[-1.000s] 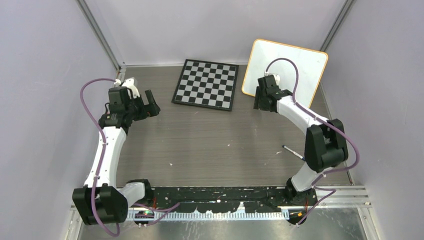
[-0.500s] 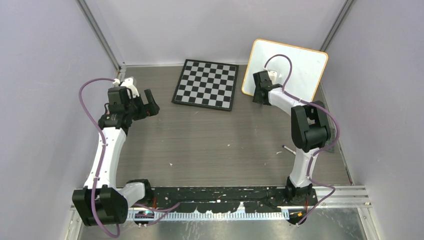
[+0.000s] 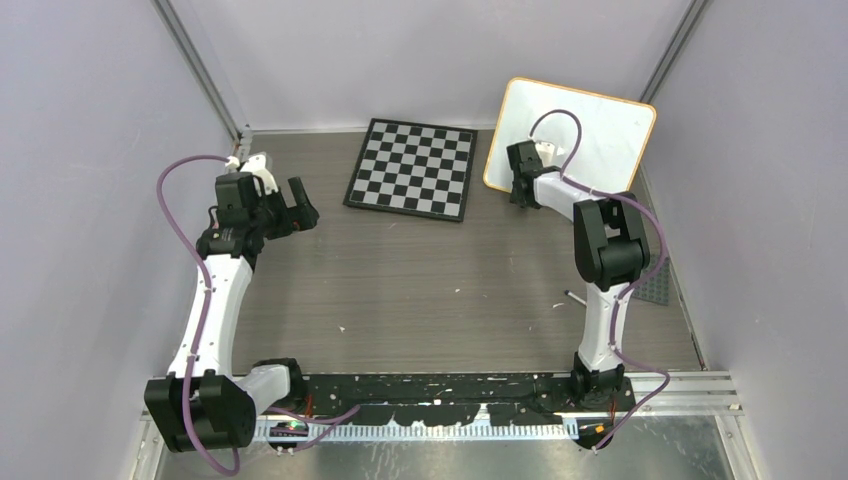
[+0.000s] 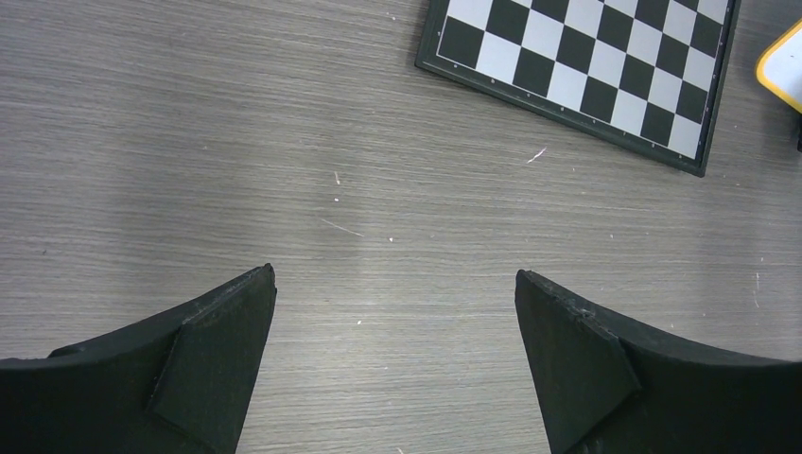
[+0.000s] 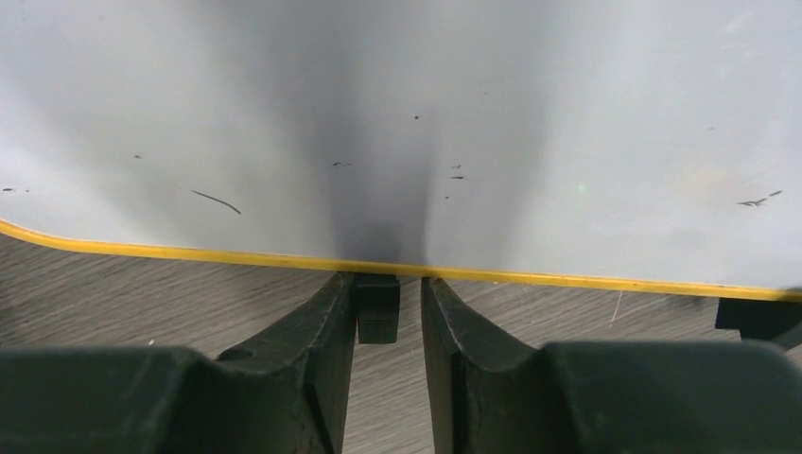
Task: Write a sentence on the whiteboard
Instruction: Move the whiteboard stand to the center of the board.
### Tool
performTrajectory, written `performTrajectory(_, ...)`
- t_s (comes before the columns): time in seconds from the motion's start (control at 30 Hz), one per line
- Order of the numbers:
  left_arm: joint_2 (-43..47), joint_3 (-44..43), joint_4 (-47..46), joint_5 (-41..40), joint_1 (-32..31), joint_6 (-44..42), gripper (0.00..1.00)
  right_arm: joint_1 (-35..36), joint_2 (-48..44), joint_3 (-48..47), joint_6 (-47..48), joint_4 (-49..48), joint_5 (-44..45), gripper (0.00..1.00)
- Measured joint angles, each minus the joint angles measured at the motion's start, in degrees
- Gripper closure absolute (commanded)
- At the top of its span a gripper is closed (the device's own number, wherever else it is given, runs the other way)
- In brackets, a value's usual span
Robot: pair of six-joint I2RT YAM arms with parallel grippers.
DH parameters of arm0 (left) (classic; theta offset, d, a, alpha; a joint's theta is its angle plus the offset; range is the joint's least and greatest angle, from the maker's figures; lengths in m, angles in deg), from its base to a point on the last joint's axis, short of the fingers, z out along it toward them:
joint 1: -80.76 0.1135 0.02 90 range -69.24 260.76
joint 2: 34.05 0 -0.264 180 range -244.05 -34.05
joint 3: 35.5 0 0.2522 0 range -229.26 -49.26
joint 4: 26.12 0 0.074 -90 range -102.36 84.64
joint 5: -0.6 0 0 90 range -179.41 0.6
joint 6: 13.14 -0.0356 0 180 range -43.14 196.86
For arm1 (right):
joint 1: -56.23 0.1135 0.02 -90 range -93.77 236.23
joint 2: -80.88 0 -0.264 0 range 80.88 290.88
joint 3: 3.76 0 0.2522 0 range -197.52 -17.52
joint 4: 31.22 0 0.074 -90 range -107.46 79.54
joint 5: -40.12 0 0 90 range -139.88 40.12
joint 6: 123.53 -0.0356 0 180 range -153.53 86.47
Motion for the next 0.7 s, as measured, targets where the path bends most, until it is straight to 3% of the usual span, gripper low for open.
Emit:
performTrajectory(0.27,0.2,0.09,-0.04,-0.02,0.0,0.0,0.0,-0.15,0.63,-0.13,0.85,-0.74,-0.87,0.99)
performTrajectory(0.5,0.42,0.24,-0.35,0.0,0.0,0.0,0.0,-0.57,-1.31,2.43,1.51,-1.42,-2.54,1.0)
performTrajectory(0.7,0.98,0.39,-0.5,0.33,0.0,0.02,0.0,-0.81,-9.44,10.91,3.23,-0.04,-5.6,1.0)
